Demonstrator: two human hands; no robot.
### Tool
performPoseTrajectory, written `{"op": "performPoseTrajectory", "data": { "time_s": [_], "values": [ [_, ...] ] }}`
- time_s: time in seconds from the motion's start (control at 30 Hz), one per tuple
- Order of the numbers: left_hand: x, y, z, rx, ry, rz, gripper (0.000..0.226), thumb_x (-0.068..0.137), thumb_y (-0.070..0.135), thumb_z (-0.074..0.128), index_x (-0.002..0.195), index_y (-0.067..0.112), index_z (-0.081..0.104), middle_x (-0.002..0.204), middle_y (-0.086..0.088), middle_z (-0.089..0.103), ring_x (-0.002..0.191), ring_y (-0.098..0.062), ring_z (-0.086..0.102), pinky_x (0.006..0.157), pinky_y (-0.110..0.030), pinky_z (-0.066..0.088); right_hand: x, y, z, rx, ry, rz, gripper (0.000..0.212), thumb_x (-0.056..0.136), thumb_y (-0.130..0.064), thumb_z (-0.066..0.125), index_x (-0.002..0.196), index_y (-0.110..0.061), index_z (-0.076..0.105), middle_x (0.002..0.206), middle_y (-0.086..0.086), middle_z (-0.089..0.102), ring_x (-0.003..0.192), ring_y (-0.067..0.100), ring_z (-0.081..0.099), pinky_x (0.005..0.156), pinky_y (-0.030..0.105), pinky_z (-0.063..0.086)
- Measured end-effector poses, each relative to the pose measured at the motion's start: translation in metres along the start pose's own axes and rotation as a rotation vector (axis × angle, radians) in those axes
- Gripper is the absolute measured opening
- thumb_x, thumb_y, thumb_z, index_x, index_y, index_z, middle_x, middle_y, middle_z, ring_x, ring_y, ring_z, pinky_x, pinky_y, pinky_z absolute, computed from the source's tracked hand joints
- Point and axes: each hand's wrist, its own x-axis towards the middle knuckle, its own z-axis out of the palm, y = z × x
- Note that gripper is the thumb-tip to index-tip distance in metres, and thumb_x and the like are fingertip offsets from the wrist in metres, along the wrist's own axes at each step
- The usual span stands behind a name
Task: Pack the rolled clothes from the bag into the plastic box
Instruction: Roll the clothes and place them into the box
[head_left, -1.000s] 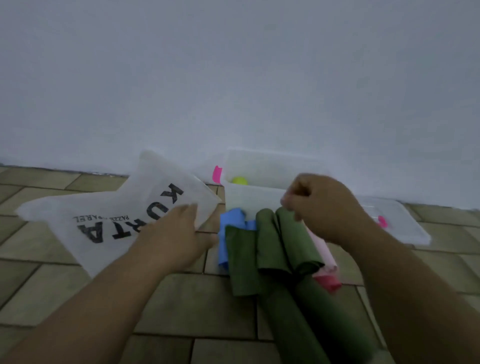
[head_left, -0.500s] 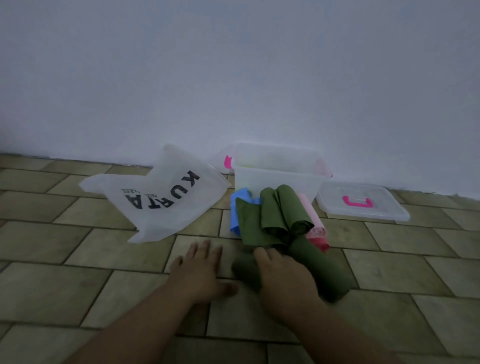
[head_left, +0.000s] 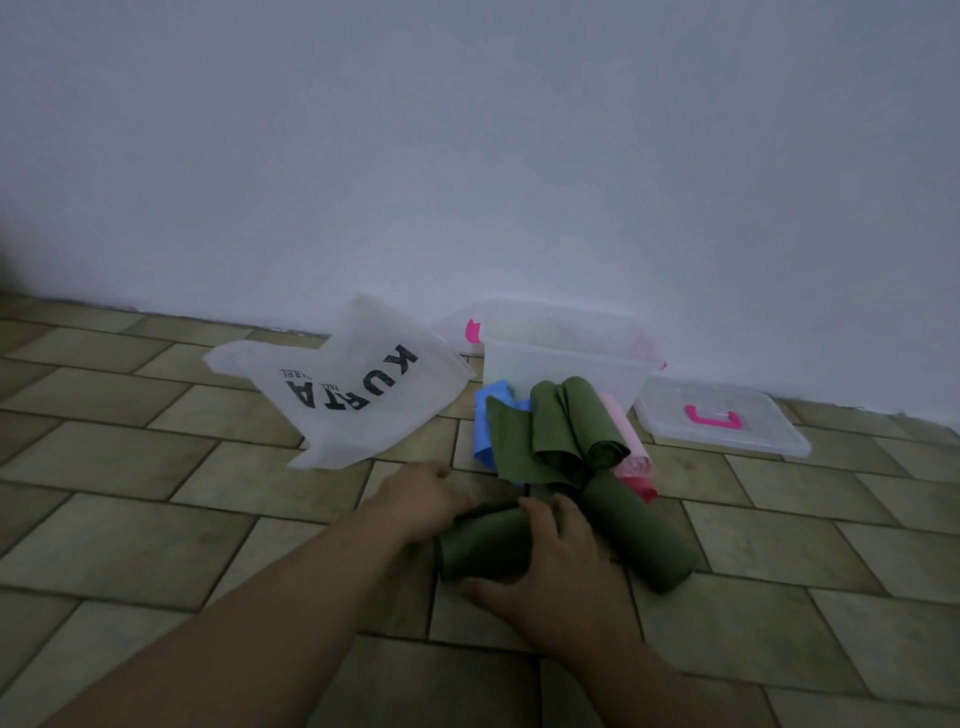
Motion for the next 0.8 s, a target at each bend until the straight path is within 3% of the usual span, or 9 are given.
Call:
{"op": "performPoseTrajectory", "data": {
  "time_s": [0.07, 0.17, 0.33, 0.63, 0.73, 0.8],
  "values": [
    [0.007, 0.008, 0.008, 0.205, -0.008, -0.019, 0.095, 0.062, 0.076, 0.047, 0.141, 0.024, 0.037, 0.145, -0.007, 0.039, 0.129, -0.028, 0.039, 0.104, -0.045, 0.037, 0.008, -0.014, 0.006, -0.018, -0.044, 0.05, 0.12, 0.037, -0.098, 0.04, 0.141, -0.046, 0.008, 0.156, -0.006, -0.004, 0.144, 0.027, 0.001, 0.113, 0.053, 0.02],
    [0.018, 0.008, 0.013, 0.341, 0.01, -0.048, 0.088, 0.071, 0.073, 0.049, 0.143, 0.025, 0.032, 0.149, -0.011, 0.027, 0.136, -0.033, 0.025, 0.107, -0.05, 0.029, 0.018, -0.03, 0.012, -0.095, -0.109, 0.097, 0.117, 0.039, -0.094, 0.043, 0.14, -0.041, 0.017, 0.157, 0.003, -0.001, 0.143, 0.035, 0.001, 0.111, 0.056, 0.02],
    [0.023, -0.007, 0.016, 0.382, 0.077, -0.026, 0.081, 0.071, 0.067, 0.058, 0.14, 0.034, 0.031, 0.148, -0.006, 0.025, 0.134, -0.032, 0.024, 0.103, -0.052, 0.033, 0.011, -0.022, 0.015, -0.133, -0.069, 0.082, 0.096, 0.048, -0.083, 0.042, 0.131, -0.038, 0.027, 0.149, 0.005, 0.016, 0.131, 0.037, 0.023, 0.102, 0.045, 0.033],
    [0.019, 0.006, 0.024, 0.283, 0.078, -0.116, 0.079, 0.076, 0.048, 0.057, 0.145, 0.028, 0.025, 0.153, -0.007, 0.017, 0.138, -0.033, 0.017, 0.104, -0.056, 0.025, -0.007, -0.009, 0.005, -0.23, -0.085, 0.046, 0.093, 0.051, -0.084, 0.045, 0.131, -0.043, 0.02, 0.15, 0.004, 0.016, 0.131, 0.034, 0.023, 0.1, 0.047, 0.032],
    [0.019, 0.022, 0.027, 0.212, 0.017, -0.171, 0.098, 0.067, 0.072, 0.051, 0.148, 0.028, 0.016, 0.157, -0.01, 0.004, 0.142, -0.037, 0.006, 0.106, -0.06, 0.018, -0.003, -0.013, 0.005, -0.208, -0.093, 0.055, 0.095, 0.049, -0.086, 0.04, 0.131, -0.043, 0.019, 0.153, 0.004, 0.012, 0.136, 0.035, 0.018, 0.102, 0.051, 0.03],
    [0.019, 0.025, 0.031, 0.281, 0.012, -0.186, 0.098, 0.07, 0.067, 0.054, 0.149, 0.03, 0.01, 0.158, -0.009, -0.003, 0.143, -0.037, 0.0, 0.106, -0.061, 0.018, 0.001, -0.017, 0.006, -0.21, -0.08, 0.057, 0.099, 0.046, -0.091, 0.034, 0.131, -0.041, 0.021, 0.154, 0.004, 0.011, 0.138, 0.036, 0.012, 0.104, 0.056, 0.026]
  ]
}}
